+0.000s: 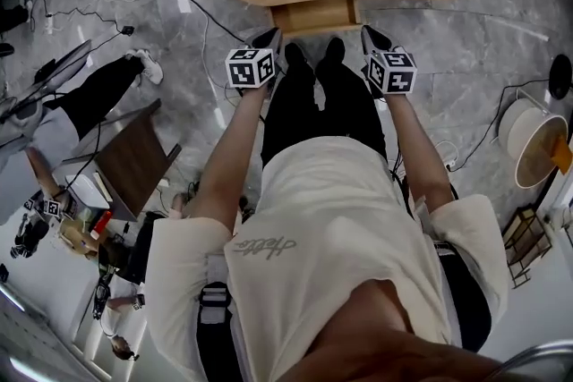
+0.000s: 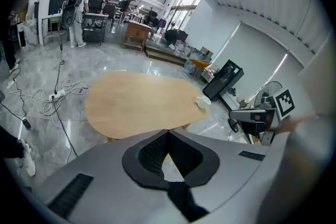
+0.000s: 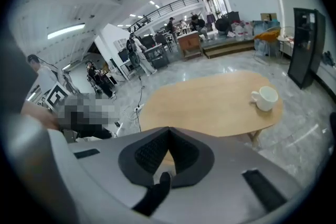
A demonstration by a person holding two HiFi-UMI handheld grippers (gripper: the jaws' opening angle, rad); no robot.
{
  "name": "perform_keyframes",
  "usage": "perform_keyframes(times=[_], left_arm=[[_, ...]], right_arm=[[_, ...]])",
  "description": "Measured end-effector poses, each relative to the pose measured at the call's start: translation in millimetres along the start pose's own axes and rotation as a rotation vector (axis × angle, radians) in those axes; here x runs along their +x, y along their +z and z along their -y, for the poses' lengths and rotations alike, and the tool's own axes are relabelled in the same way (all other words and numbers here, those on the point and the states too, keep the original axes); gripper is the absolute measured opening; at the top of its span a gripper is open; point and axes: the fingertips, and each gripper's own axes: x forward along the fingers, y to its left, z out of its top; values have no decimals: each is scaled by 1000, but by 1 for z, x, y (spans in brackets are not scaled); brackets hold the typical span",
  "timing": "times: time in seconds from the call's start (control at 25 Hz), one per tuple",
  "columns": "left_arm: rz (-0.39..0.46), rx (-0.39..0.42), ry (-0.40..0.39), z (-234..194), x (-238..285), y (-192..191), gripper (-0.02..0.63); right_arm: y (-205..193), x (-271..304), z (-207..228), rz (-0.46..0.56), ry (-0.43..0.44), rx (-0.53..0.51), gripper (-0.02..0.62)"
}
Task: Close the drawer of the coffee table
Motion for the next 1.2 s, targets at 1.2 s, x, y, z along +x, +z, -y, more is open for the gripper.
perform_keyframes(times=[1.2], left_arm=[[-364, -132, 97, -169, 236, -271, 5]], right_arm=[[-322, 260, 108, -667, 46, -40, -5]])
